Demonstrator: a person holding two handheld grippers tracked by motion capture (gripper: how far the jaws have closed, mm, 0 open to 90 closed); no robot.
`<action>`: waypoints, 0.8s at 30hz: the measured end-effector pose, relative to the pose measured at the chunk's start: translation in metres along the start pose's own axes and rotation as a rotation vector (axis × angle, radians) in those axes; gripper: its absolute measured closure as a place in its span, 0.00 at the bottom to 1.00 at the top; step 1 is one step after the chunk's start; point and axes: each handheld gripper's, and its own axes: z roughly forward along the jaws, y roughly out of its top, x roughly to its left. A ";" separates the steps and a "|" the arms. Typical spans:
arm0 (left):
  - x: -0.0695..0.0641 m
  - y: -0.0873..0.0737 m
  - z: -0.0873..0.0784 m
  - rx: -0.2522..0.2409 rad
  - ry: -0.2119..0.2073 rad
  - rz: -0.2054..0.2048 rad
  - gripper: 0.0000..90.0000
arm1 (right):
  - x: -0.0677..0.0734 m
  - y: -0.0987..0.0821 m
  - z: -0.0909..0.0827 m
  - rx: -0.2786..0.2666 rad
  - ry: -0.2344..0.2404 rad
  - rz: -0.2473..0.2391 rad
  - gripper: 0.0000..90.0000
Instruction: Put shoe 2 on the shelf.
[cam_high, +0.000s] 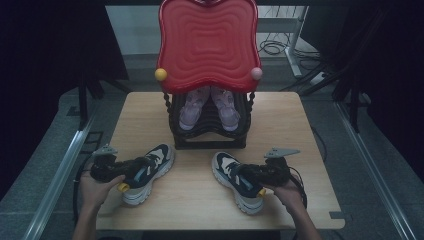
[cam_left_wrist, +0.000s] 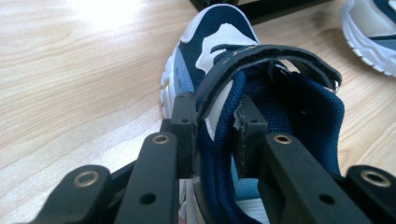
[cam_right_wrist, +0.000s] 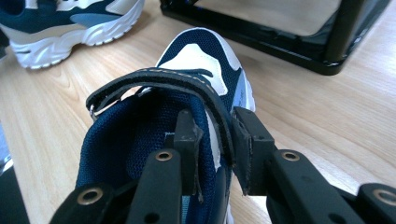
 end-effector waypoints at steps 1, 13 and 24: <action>-0.001 0.000 -0.002 -0.011 -0.001 -0.001 0.82 | 0.000 -0.001 -0.002 -0.012 -0.005 0.002 0.81; -0.010 -0.002 -0.017 -0.097 -0.021 -0.017 0.82 | -0.003 -0.016 -0.022 -0.131 -0.009 0.067 0.81; -0.014 -0.011 -0.032 -0.166 -0.023 -0.044 0.82 | -0.007 -0.033 -0.041 -0.209 -0.045 0.118 0.81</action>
